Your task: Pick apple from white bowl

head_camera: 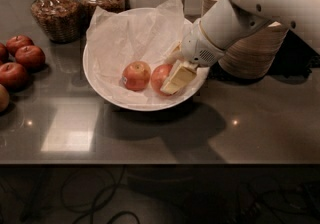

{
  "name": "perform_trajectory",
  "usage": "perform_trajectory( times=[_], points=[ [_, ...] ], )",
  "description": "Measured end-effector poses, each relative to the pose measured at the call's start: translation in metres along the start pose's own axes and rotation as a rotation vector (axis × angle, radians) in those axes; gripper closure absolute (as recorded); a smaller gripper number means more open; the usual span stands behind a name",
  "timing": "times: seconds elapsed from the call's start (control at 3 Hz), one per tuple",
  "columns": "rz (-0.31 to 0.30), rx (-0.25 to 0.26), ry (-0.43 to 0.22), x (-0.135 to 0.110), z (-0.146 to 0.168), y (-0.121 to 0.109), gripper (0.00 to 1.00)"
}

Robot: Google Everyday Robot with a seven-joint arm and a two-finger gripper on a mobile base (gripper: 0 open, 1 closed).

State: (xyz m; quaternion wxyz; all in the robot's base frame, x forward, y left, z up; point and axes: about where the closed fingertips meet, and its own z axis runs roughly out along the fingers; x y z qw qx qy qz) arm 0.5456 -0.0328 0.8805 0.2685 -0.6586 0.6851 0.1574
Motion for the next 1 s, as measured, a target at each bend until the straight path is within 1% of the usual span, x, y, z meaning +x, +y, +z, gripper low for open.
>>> perform_trajectory(
  times=[0.33,0.67,1.0],
  points=[
    [-0.036,0.008,-0.098,-0.023,-0.025,-0.002,1.0],
    [-0.082,0.022,-0.177,-0.05,-0.051,-0.01,1.0],
    [-0.082,0.022,-0.177,-0.05,-0.051,-0.01,1.0]
  ],
)
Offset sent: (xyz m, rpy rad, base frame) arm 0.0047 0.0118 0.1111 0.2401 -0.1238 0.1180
